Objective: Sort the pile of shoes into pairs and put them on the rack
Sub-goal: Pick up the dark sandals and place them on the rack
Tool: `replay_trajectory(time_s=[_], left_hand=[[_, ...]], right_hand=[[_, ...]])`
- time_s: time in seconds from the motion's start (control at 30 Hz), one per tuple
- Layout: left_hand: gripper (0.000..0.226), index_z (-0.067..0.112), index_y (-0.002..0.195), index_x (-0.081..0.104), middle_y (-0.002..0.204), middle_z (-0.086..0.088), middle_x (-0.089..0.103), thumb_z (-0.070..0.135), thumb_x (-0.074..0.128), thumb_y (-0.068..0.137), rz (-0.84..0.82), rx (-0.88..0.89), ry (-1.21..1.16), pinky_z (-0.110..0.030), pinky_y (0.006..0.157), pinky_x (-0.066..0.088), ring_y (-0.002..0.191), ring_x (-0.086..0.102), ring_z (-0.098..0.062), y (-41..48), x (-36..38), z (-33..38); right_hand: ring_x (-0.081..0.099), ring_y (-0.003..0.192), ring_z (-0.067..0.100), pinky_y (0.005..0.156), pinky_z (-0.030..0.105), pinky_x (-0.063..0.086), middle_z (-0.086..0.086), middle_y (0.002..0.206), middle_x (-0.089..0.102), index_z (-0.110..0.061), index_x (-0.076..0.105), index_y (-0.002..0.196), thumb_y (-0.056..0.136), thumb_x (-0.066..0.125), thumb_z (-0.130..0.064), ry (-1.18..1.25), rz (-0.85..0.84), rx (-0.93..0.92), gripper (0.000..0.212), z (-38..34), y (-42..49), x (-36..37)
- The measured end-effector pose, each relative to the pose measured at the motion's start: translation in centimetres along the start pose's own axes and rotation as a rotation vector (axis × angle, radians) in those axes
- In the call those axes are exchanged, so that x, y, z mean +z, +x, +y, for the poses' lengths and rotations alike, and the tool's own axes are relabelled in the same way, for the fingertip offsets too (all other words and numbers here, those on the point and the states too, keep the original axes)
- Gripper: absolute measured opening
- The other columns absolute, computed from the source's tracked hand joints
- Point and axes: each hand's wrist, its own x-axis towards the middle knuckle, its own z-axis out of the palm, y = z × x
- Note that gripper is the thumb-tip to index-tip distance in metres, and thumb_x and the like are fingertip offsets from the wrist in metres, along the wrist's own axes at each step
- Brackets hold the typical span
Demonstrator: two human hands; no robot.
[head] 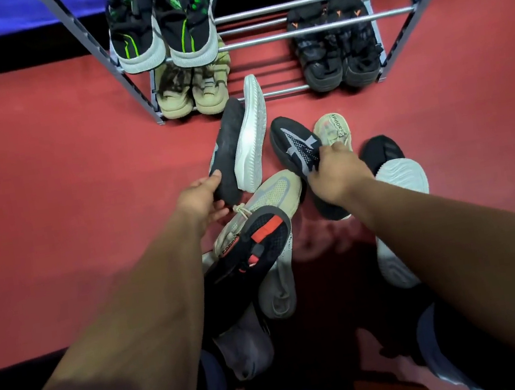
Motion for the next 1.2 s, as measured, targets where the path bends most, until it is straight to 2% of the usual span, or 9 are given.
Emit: replay_trajectory(time_s=[0.17,0.3,0.47,0.53,0.6,0.7,0.87,1.03,1.2], left_hand=[[0.023,0.021,0.095,0.057,0.088,-0.008,0.074,0.036,0.075,0.096,-0.062,0.136,0.073,-0.034,0.054,0.057,0.06,0.071,-0.022,-0.4,0.6,0.6],[0.034,0.027,0.09,0.055,0.093,-0.008,0.075,0.039,0.085,0.082,-0.137,0.177,0.096,-0.038,0.071,0.053,0.083,0.069,-0.024,-1.2,1.7,1.3],[0.073,0.008,0.121,0.05,0.103,-0.009,0.072,0.037,0.094,0.07,-0.04,0.206,0.251,-0.036,0.076,0.061,0.091,0.075,-0.028,-3.2,3.0,3.8],[0.077,0.008,0.123,0.045,0.104,-0.009,0.07,0.037,0.093,0.071,-0.021,0.18,0.332,-0.034,0.071,0.059,0.088,0.073,-0.023,-4.4,3.3,4.9],[0.058,0.007,0.115,0.063,0.101,-0.01,0.077,0.038,0.09,0.073,-0.071,0.178,0.367,-0.029,0.061,0.055,0.077,0.073,-0.02,-5.5,3.6,5.9],[0.04,0.01,0.105,0.073,0.09,-0.006,0.076,0.034,0.083,0.076,-0.056,0.187,0.402,-0.02,0.046,0.047,0.065,0.069,-0.02,-8.2,3.7,7.4],[0.049,0.011,0.099,0.072,0.082,-0.005,0.076,0.037,0.078,0.057,0.021,0.238,0.508,-0.024,0.054,0.05,0.068,0.072,-0.022,-12.9,4.4,9.3],[0.055,0.011,0.105,0.069,0.09,-0.005,0.075,0.038,0.078,0.058,0.025,0.365,0.625,-0.026,0.061,0.053,0.075,0.072,-0.022,-17.8,5.0,12.6],[0.029,0.013,0.087,0.07,0.073,0.0,0.07,0.037,0.075,0.071,0.07,0.499,0.748,-0.025,0.058,0.046,0.065,0.065,-0.019,-22.1,5.0,16.6]], right_hand=[[0.052,0.128,0.043,0.103,0.053,0.044,0.013,0.146,0.046,-0.018,0.042,0.148,0.087,0.045,-0.065,-0.074,0.008,-0.005,0.077,-0.2,-1.2,0.9],[0.049,0.135,0.043,0.106,0.052,0.043,0.014,0.16,0.033,-0.027,0.009,0.165,0.075,0.055,-0.081,-0.262,-0.087,0.012,0.115,0.6,-1.5,0.8],[0.057,0.129,0.042,0.103,0.05,0.049,0.016,0.167,0.024,-0.033,-0.015,0.165,0.079,0.07,-0.055,-0.156,-0.158,0.048,0.123,1.6,-1.8,1.1],[0.06,0.125,0.039,0.101,0.047,0.052,0.016,0.161,0.035,-0.026,-0.009,0.166,0.081,0.071,-0.052,-0.11,-0.126,0.065,0.12,1.3,-2.0,1.0],[0.065,0.115,0.035,0.094,0.041,0.054,0.015,0.142,0.055,-0.01,0.024,0.159,0.079,0.075,-0.054,-0.087,-0.104,0.083,0.104,0.8,-2.1,0.3],[0.06,0.087,0.029,0.075,0.03,0.05,0.006,0.091,0.065,-0.007,0.071,0.111,0.083,0.071,-0.057,-0.121,-0.091,0.003,0.057,-0.7,-2.8,-2.4],[0.058,0.078,0.027,0.062,0.027,0.043,0.004,0.078,0.06,-0.012,0.066,0.089,0.088,0.067,-0.052,-0.083,-0.042,0.005,0.04,-2.8,-4.3,-7.7],[0.061,0.083,0.032,0.069,0.031,0.048,0.009,0.08,0.063,-0.011,0.064,0.076,0.086,0.064,-0.054,-0.186,-0.028,-0.016,0.044,-4.2,-7.2,-13.9],[0.061,0.066,0.026,0.066,0.031,0.055,0.009,0.075,0.068,-0.011,0.068,0.072,0.085,0.065,-0.051,-0.178,0.032,-0.005,0.042,-5.2,-9.6,-21.1]])
